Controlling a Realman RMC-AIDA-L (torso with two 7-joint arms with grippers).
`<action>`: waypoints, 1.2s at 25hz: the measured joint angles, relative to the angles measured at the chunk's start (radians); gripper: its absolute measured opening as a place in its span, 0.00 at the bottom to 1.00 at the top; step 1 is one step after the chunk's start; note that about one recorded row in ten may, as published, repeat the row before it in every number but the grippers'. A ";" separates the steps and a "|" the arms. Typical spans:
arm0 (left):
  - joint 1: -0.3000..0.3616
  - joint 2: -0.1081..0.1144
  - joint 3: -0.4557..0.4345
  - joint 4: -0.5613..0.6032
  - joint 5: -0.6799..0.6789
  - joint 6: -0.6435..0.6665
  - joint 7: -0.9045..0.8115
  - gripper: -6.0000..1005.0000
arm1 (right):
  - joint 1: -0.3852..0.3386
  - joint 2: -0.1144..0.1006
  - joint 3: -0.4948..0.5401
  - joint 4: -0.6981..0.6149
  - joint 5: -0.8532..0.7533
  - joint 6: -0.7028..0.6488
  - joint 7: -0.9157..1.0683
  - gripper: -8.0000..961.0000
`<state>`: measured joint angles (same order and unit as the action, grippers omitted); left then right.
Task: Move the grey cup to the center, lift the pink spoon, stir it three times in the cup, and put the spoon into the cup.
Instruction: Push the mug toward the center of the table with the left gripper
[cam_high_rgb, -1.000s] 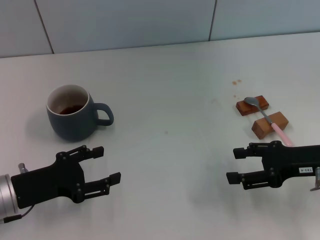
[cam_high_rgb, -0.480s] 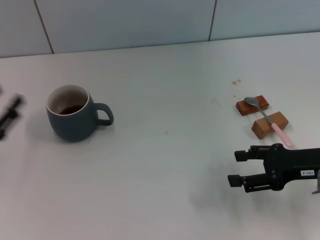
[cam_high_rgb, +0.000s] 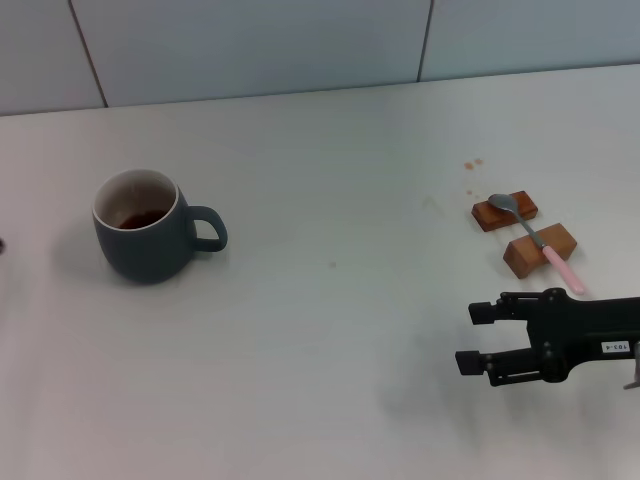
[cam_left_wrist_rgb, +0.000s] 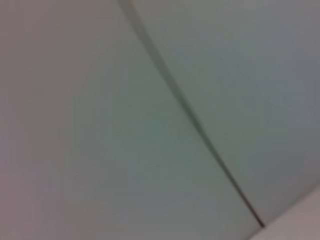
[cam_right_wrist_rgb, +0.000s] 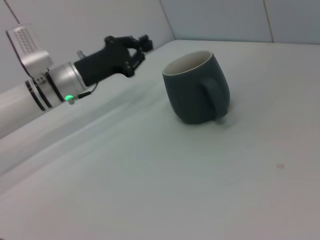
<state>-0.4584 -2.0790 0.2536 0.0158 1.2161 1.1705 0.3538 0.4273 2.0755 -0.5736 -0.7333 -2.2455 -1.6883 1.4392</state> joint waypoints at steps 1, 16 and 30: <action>-0.013 0.000 -0.003 -0.022 0.000 -0.012 0.057 0.28 | 0.002 0.000 0.000 0.000 0.000 0.000 0.002 0.86; -0.093 0.000 0.010 -0.066 0.194 -0.066 0.118 0.01 | 0.007 -0.002 -0.002 -0.002 0.000 -0.001 0.013 0.86; -0.143 0.000 0.094 -0.124 0.217 -0.079 0.117 0.02 | 0.008 -0.002 -0.025 0.000 0.000 0.005 0.024 0.86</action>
<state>-0.6018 -2.0794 0.3481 -0.1078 1.4333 1.0919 0.4708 0.4350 2.0739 -0.5989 -0.7331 -2.2458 -1.6838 1.4633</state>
